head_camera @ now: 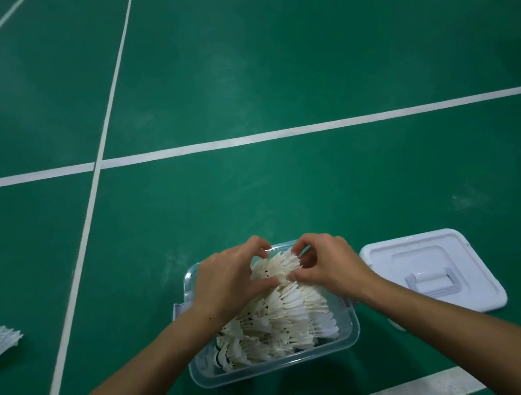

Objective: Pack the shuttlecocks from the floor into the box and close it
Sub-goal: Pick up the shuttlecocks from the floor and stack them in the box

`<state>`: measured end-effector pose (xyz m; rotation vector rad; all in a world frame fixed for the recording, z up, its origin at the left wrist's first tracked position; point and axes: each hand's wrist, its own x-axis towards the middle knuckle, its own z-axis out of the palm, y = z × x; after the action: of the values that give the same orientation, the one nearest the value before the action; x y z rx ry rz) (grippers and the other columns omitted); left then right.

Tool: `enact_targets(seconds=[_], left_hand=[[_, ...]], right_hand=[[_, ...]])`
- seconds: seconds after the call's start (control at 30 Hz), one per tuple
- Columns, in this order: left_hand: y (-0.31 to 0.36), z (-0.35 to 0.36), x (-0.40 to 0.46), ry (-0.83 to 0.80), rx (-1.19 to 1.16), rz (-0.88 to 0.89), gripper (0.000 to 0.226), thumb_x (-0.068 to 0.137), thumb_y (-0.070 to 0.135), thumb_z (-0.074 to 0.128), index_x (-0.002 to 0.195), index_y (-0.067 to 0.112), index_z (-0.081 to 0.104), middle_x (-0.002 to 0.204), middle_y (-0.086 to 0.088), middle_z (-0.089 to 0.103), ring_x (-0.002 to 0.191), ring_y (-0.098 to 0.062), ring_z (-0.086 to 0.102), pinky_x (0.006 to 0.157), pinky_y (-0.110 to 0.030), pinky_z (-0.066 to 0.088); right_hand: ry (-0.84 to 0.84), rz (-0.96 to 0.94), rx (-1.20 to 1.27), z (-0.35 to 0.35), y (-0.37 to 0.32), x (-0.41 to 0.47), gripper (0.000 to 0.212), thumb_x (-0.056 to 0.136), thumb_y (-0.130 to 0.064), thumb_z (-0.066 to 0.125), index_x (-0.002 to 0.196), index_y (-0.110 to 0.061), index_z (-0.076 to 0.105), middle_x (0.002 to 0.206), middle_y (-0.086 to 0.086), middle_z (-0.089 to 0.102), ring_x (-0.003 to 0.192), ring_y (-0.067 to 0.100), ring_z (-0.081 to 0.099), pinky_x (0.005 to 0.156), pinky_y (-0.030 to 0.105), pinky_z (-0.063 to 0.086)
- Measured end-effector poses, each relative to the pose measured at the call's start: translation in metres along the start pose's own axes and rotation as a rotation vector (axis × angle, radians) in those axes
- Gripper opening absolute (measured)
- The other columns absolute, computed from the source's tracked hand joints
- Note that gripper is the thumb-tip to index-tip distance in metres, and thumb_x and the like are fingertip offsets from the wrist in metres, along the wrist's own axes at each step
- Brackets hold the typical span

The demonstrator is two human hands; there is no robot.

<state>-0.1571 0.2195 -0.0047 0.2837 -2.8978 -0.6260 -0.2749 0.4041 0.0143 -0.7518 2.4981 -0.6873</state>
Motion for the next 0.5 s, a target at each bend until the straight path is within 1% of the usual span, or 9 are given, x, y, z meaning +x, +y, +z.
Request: enact_targets(seconds=[0.1,0.17,0.23,0.33,0.5], left_hand=[[-0.005,-0.013,-0.007,0.000,-0.167,-0.012,0.059,0.075,0.067,0.080,0.123,0.039,0.059,0.119,0.023,0.065,0.088,0.003,0.064,0.076,-0.031,0.058],[-0.010,-0.029,-0.011,0.040,-0.257,-0.024,0.061,0.074,0.068,0.079,0.123,0.036,0.060,0.120,0.023,0.064,0.095,0.002,0.064,0.079,-0.032,0.058],[-0.012,-0.051,-0.017,0.106,-0.342,-0.040,0.060,0.074,0.068,0.079,0.122,0.036,0.061,0.119,0.023,0.066,0.097,0.001,0.065,0.081,-0.030,0.057],[-0.018,-0.091,-0.033,0.236,-0.419,-0.065,0.055,0.077,0.060,0.082,0.121,0.032,0.062,0.115,0.021,0.069,0.096,-0.003,0.067,0.080,-0.026,0.055],[-0.059,-0.156,-0.084,0.452,-0.407,-0.175,0.048,0.081,0.047,0.085,0.119,0.028,0.063,0.108,0.015,0.074,0.091,-0.013,0.071,0.077,-0.031,0.056]], right_hand=[[-0.002,-0.047,-0.025,-0.015,-0.001,-0.004,0.045,0.078,-0.044,0.091,0.113,-0.030,0.067,0.097,-0.013,0.078,0.090,0.004,0.074,0.088,0.041,0.062],[0.020,-0.101,-0.091,-0.029,-0.010,-0.007,0.048,0.082,-0.050,0.085,0.120,-0.029,0.064,0.104,-0.013,0.078,0.095,0.007,0.073,0.090,0.042,0.061],[0.046,-0.171,-0.116,-0.043,-0.029,-0.009,0.050,0.085,-0.055,0.080,0.124,-0.031,0.060,0.106,-0.014,0.077,0.095,0.006,0.073,0.090,0.043,0.061],[0.028,-0.306,-0.066,-0.055,-0.074,-0.010,0.052,0.087,-0.054,0.079,0.128,-0.031,0.058,0.104,-0.013,0.076,0.093,0.005,0.072,0.089,0.042,0.062],[-0.105,-0.545,-0.066,-0.041,-0.170,-0.013,0.049,0.090,-0.051,0.078,0.127,-0.029,0.056,0.101,-0.011,0.077,0.091,0.004,0.073,0.088,0.042,0.061]])
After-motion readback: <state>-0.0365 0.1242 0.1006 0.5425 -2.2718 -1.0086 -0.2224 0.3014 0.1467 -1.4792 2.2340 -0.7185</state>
